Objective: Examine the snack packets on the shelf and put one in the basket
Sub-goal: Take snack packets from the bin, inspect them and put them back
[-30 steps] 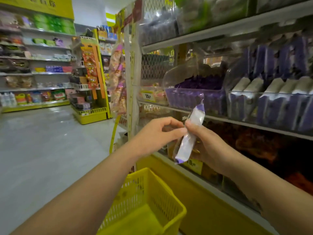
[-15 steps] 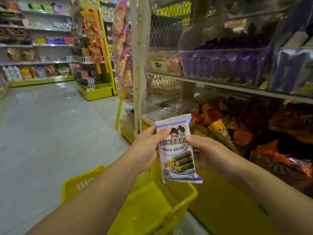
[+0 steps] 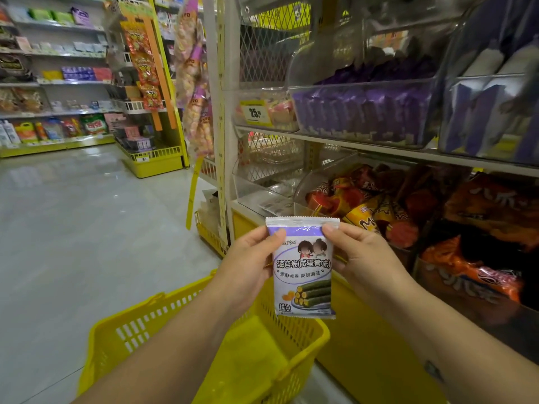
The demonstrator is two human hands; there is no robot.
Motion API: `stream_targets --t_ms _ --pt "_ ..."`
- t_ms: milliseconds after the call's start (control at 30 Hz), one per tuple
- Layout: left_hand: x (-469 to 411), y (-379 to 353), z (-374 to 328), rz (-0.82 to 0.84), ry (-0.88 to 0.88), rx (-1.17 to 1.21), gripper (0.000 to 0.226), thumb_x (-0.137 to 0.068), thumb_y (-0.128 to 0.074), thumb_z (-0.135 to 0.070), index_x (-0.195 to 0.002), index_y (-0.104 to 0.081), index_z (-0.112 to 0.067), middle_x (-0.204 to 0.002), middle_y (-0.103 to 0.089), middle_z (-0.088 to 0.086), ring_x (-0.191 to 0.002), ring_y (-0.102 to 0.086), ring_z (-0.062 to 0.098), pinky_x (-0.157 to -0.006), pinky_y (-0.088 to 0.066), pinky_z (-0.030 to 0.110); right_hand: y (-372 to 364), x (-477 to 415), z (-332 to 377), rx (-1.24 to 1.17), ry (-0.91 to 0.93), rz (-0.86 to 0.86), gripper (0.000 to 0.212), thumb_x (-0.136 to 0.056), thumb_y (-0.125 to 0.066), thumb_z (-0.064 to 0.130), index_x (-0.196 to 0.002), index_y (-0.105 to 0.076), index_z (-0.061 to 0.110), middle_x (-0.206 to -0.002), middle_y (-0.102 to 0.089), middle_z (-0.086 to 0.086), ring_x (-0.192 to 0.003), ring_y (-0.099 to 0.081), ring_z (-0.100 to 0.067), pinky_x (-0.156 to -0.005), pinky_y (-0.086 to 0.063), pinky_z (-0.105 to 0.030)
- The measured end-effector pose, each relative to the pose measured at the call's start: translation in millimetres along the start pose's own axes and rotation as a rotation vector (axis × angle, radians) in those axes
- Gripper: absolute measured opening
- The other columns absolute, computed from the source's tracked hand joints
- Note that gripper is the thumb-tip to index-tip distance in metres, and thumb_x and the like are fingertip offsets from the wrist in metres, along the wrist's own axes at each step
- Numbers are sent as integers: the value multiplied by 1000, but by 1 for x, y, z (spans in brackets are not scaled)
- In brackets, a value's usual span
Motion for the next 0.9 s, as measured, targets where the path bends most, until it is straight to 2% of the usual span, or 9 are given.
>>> stream_targets --t_ms 133,267,367,433,533,600,733,833,900 --pt "1 3 -7 -1 -7 29 21 -95 -52 -15 -107 -67 -10 -100 -75 9 -87 -72 16 -67 -57 27 -1 1 -1 -5 2 16 21 -90 -56 20 -95 -72 7 -95 -75 -13 -85 -72 -19 -73 -59 -28" --pt "4 4 -8 -14 -16 2 21 -96 -51 -18 -106 -68 -11 -99 -75 9 -87 -72 16 -68 -57 27 -1 1 -1 18 -11 45 25 -85 -57 30 -88 -77 14 -96 -75 -12 -87 -71 -19 -72 -59 -27" --pt "3 8 -9 -64 -12 35 21 -97 -51 -19 -106 -68 -10 -99 -75 11 -88 -71 19 -71 -59 32 0 3 -2 171 -49 179 27 -80 -62 37 -100 -74 25 -105 -74 -2 -98 -70 -16 -78 -58 -30" --pt "2 14 -12 -112 -3 89 21 -97 -51 -19 -106 -67 -10 -101 -74 14 -90 -71 22 -78 -58 38 2 6 -9 347 -153 304 28 -86 -64 34 -113 -67 26 -112 -72 3 -104 -68 -14 -85 -57 -35" --pt "0 19 -14 -118 39 164 21 -96 -52 -22 -107 -66 -12 -102 -75 10 -85 -72 18 -68 -60 34 2 10 -19 360 -304 377 19 -94 -57 21 -109 -69 17 -108 -73 -4 -99 -69 -16 -81 -57 -34" --pt "1 18 -14 -57 111 169 27 -90 -57 -28 -112 -65 -14 -104 -75 8 -87 -73 16 -62 -59 32 1 10 -20 278 -348 363 21 -93 -56 21 -107 -69 11 -106 -73 -9 -93 -69 -17 -75 -56 -31" --pt "11 14 -10 188 286 68 43 -79 -67 -27 -120 -62 -18 -117 -71 9 -102 -70 23 -74 -60 41 2 8 -18 156 -369 286 34 -85 -59 28 -109 -69 6 -110 -71 -13 -96 -69 -22 -82 -56 -36" --pt "17 12 -7 323 326 -19 60 -77 -74 -19 -132 -49 -22 -121 -69 9 -108 -68 24 -79 -58 36 4 8 -13 83 -358 222 31 -84 -58 29 -104 -71 9 -107 -73 -11 -85 -70 -15 -70 -58 -28" --pt "17 12 -6 334 286 -66 66 -74 -77 -16 -131 -46 -26 -119 -69 7 -108 -67 22 -78 -58 30 5 8 -10 40 -350 186 24 -89 -55 26 -96 -73 12 -100 -74 -9 -76 -71 -11 -59 -57 -24"
Point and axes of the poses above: each hand's wrist, its own x-axis away from the middle knuckle, its own y-axis out of the back of the hand, z = x × y, the point moved 5 cm from there along -x, towards the middle knuckle
